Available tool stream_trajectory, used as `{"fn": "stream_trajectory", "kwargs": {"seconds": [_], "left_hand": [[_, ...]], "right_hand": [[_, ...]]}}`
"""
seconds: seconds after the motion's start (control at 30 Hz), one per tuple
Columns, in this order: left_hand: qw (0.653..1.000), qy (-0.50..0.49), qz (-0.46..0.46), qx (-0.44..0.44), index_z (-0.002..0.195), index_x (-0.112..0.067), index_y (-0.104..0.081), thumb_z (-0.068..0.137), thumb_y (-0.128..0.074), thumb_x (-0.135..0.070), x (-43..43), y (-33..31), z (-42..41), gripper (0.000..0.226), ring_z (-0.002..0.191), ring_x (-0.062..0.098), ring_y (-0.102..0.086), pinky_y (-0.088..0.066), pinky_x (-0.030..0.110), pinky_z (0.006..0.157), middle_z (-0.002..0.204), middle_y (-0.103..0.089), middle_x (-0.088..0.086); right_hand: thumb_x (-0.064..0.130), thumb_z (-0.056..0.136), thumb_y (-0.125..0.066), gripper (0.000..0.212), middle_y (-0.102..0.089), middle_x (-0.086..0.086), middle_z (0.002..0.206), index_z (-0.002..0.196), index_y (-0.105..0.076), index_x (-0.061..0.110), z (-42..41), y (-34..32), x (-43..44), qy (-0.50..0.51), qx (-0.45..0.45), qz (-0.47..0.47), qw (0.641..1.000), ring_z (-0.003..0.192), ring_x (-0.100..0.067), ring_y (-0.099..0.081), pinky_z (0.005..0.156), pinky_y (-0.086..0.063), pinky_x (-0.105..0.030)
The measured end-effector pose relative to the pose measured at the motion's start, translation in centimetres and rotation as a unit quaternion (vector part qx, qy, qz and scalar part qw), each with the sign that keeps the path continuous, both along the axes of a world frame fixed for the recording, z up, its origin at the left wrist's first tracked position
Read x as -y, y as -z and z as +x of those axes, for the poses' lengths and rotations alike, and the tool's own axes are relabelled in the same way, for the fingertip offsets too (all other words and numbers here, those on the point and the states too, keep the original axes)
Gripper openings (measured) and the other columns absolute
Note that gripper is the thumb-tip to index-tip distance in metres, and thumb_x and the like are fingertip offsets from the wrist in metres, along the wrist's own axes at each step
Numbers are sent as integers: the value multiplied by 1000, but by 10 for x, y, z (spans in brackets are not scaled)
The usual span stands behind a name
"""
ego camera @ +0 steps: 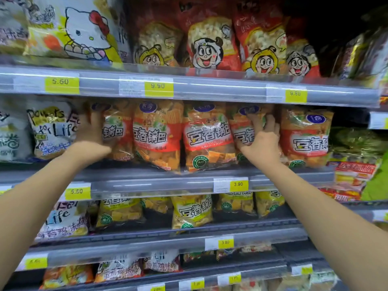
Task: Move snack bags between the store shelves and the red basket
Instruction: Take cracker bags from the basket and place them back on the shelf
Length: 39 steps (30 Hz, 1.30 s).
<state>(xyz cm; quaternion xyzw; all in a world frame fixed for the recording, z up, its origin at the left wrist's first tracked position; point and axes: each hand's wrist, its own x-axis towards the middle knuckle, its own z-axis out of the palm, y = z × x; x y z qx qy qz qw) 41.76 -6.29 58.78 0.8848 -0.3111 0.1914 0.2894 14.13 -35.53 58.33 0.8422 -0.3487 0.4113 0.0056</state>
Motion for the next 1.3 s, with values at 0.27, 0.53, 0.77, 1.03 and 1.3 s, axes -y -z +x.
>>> {"fn": "stream_trajectory", "kwargs": {"seconds": [0.27, 0.53, 0.77, 1.03, 1.3], "left_hand": [[999, -34, 18, -12, 146, -15, -17, 83, -73, -32, 13, 1, -1, 86, 132, 52, -26, -32, 57, 106, 142, -25, 31], [993, -73, -82, 44, 147, 0, -20, 94, -53, -39, -3, 8, -55, 75, 120, 52, -39, -35, 55, 98, 127, -42, 41], [978, -48, -158, 127, 139, -7, -36, 94, -51, -36, -14, 83, -115, 56, 139, 43, -23, -22, 53, 110, 152, -24, 25], [997, -9, 36, 66, 130, -5, -50, 88, -62, -36, -39, 190, -185, 54, 127, 46, -37, -36, 60, 100, 139, -43, 26], [982, 5, 189, 8, 136, -13, -47, 89, -51, -56, -70, 233, -258, 65, 129, 42, -38, -32, 54, 104, 140, -43, 23]], "right_hand": [[67, 74, -64, 98, -20, -24, 147, 150, -10, 40, -15, -8, 0, 13, -98, -16, 995, 130, -44, -27, 107, -29, -50], [53, 84, -61, 84, -19, -29, 149, 149, -17, 23, -36, -2, -37, 50, 15, 35, 998, 138, -41, -17, 112, -17, -54], [40, 90, -58, 75, -19, -22, 151, 150, -19, 19, -49, 76, -104, 104, 31, 109, 988, 137, -39, -19, 109, -22, -55], [44, 91, -53, 65, -32, -18, 145, 146, -28, 20, -102, 159, -155, 92, -133, 165, 973, 128, -38, -31, 102, -31, -51], [49, 93, -48, 63, -33, -18, 145, 146, -26, 21, -180, 201, -171, 51, -292, 168, 940, 132, -38, -30, 104, -31, -52]]}}
